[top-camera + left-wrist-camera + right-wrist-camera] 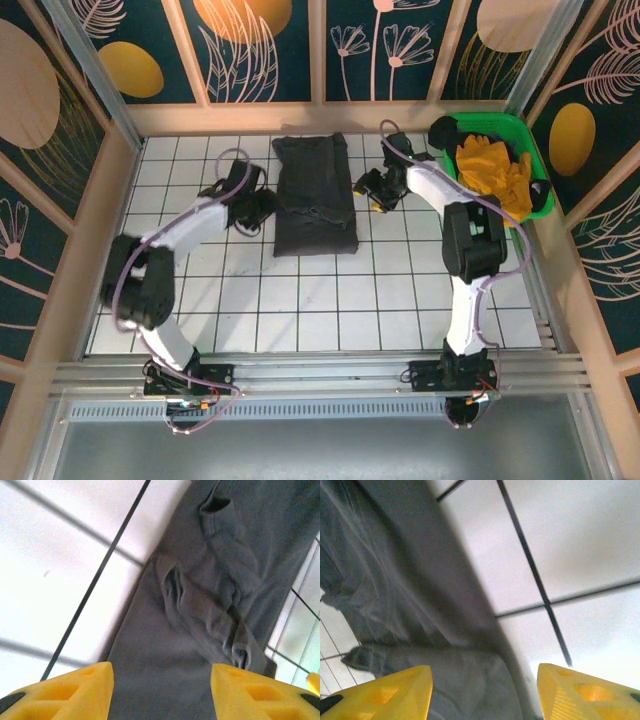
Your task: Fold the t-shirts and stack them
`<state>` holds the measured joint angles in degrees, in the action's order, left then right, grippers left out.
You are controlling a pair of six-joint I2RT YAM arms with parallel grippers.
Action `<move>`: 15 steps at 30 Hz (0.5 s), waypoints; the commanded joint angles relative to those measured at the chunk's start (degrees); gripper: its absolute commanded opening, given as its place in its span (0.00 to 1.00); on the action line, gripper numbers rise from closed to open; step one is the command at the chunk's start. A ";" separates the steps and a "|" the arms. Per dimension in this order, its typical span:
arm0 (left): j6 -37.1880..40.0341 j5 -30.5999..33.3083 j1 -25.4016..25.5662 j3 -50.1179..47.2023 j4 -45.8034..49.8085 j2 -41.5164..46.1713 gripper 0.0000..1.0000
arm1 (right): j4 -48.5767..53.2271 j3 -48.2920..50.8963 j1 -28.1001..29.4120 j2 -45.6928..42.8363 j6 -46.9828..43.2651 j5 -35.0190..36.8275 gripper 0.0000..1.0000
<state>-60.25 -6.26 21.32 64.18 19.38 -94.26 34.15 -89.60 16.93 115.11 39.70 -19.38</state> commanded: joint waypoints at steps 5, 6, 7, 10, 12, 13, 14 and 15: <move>-12.67 -10.26 0.42 -19.68 -12.72 10.34 0.56 | -9.52 24.33 4.53 -17.24 10.65 -5.08 0.58; -13.40 -10.71 0.32 -20.26 -14.02 10.03 0.56 | -11.68 26.89 5.29 -18.67 13.26 -5.59 0.58; -13.83 -11.07 0.37 -20.41 -14.99 9.53 0.56 | -13.31 28.68 5.89 -19.42 15.33 -5.90 0.58; -15.86 -12.72 0.39 -20.82 -18.25 7.78 0.57 | -16.79 31.50 7.54 -19.43 20.16 -6.49 0.59; -16.95 -13.54 0.48 -21.30 -19.31 6.54 0.57 | -17.36 31.94 8.10 -17.90 22.16 -7.10 0.59; -17.24 -13.97 0.65 -21.60 -19.68 6.07 0.57 | -17.36 31.95 8.28 -17.26 22.80 -7.39 0.59; -17.56 -14.34 0.65 -21.88 -19.96 5.57 0.56 | -17.52 32.02 8.51 -16.72 23.53 -7.68 0.59; -17.78 -14.84 0.78 -22.15 -20.44 5.04 0.56 | -17.63 31.96 8.79 -16.14 24.06 -7.65 0.59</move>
<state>-75.20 -18.26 21.67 43.38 2.92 -87.61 20.40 -57.95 25.10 97.25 58.67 -25.56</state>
